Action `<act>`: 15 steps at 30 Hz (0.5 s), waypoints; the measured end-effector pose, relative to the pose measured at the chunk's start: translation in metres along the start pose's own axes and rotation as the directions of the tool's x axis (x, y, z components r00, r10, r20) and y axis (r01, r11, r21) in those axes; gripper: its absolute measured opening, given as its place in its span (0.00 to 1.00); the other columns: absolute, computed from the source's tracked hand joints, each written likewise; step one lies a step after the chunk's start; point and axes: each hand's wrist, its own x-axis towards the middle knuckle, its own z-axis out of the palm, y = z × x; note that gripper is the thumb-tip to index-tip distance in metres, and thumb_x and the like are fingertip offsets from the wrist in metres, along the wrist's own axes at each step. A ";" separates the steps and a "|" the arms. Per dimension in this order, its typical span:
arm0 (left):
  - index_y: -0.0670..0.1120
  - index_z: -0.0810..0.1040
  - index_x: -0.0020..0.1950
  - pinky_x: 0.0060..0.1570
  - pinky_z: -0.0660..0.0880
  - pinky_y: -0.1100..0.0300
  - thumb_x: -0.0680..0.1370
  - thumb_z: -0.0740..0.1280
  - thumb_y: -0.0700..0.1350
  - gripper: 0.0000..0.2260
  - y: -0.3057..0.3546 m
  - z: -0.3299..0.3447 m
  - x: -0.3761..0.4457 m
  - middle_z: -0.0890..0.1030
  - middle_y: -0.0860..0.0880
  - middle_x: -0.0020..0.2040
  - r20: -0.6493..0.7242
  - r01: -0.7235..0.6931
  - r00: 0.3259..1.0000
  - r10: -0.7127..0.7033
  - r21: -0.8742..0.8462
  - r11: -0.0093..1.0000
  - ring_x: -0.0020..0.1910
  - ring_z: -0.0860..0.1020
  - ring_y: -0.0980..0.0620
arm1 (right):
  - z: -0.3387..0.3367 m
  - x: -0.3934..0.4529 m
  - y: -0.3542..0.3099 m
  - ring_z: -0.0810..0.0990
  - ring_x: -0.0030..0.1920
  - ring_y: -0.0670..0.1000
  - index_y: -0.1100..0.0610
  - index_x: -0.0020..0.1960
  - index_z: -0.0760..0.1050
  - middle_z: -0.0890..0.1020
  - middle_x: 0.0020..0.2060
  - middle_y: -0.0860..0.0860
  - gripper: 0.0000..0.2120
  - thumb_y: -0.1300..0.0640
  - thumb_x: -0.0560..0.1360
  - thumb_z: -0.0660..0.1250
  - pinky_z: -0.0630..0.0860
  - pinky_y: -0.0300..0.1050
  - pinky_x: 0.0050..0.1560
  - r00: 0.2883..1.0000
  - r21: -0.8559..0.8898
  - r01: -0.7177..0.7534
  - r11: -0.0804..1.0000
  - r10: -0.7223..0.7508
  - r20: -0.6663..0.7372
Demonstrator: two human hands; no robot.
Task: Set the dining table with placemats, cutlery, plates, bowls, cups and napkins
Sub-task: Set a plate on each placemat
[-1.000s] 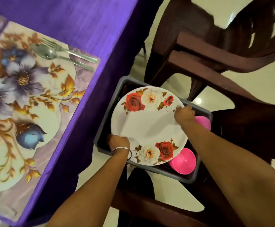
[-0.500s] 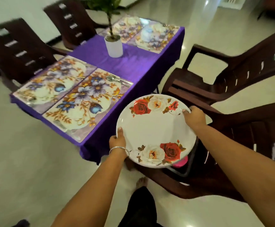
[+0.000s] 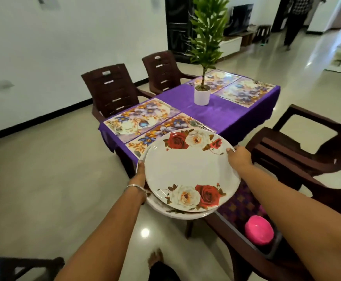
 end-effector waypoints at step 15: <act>0.43 0.73 0.56 0.47 0.76 0.50 0.74 0.67 0.63 0.25 0.153 -0.061 0.142 0.78 0.45 0.54 -0.335 -0.144 0.940 0.067 -0.211 0.967 0.47 0.77 0.43 | 0.122 0.084 -0.100 0.73 0.62 0.62 0.64 0.66 0.69 0.74 0.63 0.63 0.16 0.60 0.81 0.56 0.68 0.45 0.53 0.934 0.309 -0.269 0.912 0.326 -0.149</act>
